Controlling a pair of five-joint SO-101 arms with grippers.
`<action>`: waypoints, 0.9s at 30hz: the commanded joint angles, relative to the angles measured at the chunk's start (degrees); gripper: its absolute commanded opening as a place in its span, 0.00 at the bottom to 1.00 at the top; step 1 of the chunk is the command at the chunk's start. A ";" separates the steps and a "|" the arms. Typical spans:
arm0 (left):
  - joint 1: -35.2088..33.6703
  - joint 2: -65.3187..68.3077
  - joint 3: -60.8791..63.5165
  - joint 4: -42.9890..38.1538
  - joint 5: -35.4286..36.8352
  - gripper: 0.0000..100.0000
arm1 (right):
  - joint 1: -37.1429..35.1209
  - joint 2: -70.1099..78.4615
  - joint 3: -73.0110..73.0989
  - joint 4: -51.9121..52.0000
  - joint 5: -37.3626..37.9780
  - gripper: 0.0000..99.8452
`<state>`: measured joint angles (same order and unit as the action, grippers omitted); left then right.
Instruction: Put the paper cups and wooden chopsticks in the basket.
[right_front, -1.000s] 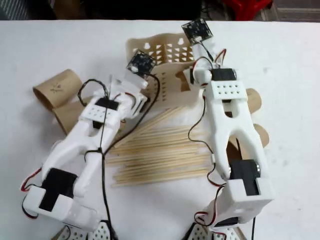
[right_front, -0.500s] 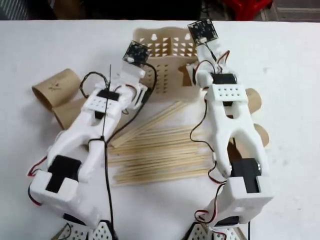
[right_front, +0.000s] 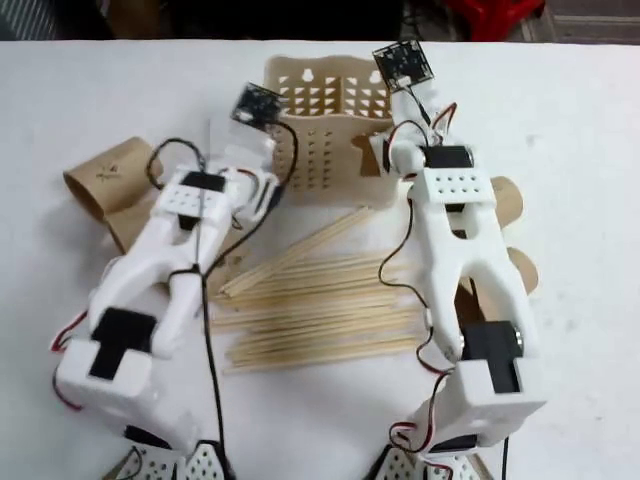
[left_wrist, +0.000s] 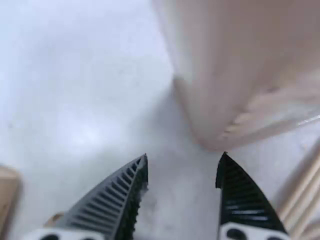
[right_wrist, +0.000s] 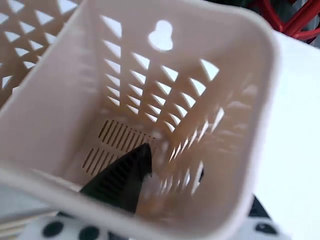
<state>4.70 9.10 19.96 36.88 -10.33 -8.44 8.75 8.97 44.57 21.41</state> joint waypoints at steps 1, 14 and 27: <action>-2.59 -11.03 -4.92 10.90 0.62 0.23 | 0.22 -3.65 0.09 5.14 -0.09 0.15; -7.52 -18.42 -38.33 29.71 4.57 0.23 | 0.48 -1.80 0.44 -1.10 -3.08 0.23; 0.22 4.88 -59.16 34.99 10.37 0.23 | 0.31 0.13 0.53 -3.82 -3.16 0.23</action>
<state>3.82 6.64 -32.09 67.38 -4.70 -8.00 8.04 9.49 40.79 18.59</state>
